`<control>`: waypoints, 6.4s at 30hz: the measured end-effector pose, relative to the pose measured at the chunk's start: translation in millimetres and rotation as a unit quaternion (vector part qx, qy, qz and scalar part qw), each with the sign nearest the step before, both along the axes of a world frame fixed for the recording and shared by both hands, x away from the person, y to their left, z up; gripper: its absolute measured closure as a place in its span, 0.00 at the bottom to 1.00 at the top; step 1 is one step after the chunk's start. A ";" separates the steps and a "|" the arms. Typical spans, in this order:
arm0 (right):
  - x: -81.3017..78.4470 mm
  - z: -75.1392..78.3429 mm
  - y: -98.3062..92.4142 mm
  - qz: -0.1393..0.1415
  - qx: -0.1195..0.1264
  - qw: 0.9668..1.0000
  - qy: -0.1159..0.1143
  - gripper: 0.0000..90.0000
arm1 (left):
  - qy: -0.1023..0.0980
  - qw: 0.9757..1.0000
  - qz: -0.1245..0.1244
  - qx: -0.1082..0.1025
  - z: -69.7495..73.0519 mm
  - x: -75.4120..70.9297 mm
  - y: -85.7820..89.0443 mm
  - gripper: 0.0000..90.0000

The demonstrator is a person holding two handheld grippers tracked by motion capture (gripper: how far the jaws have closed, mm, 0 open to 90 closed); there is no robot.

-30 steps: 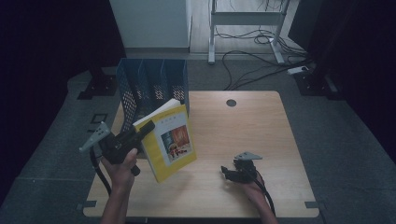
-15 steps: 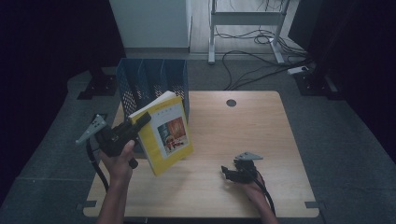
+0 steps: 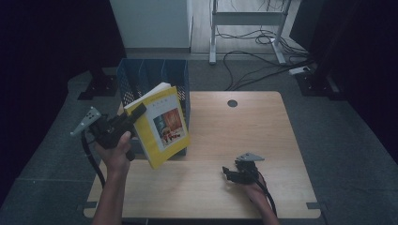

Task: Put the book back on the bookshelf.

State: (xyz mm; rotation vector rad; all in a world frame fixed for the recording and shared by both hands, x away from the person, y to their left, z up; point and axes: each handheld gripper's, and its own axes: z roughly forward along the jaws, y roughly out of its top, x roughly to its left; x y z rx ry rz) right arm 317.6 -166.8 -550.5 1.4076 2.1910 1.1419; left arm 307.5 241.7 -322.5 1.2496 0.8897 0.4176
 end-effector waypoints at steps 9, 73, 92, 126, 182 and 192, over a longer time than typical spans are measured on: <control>0.0 -0.2 -0.2 0.000 0.000 1.000 -0.001 0.38 | -0.007 1.000 0.023 0.004 5.7 10.3 2.5 0.84; 1.3 -1.9 -2.4 0.000 0.005 1.000 -0.008 0.37 | 0.032 0.994 0.101 0.026 -12.8 72.5 -7.5 0.84; 0.5 -2.6 -3.1 -0.002 0.009 1.000 -0.011 0.37 | 0.041 0.991 0.119 0.041 -18.2 97.2 -16.8 0.84; -0.3 -2.6 -3.7 -0.003 0.011 1.000 -0.010 0.37 | 0.039 0.989 0.126 0.066 -19.2 105.3 -38.2 0.84; -0.2 -3.1 -7.2 -0.007 0.016 1.000 -0.011 0.37 | 0.052 0.985 0.142 0.087 -40.1 137.2 -58.6 0.84; -1.0 -3.2 -7.3 -0.009 0.017 1.000 -0.011 0.37 | 0.052 0.984 0.148 0.089 -45.8 150.9 -67.4 0.84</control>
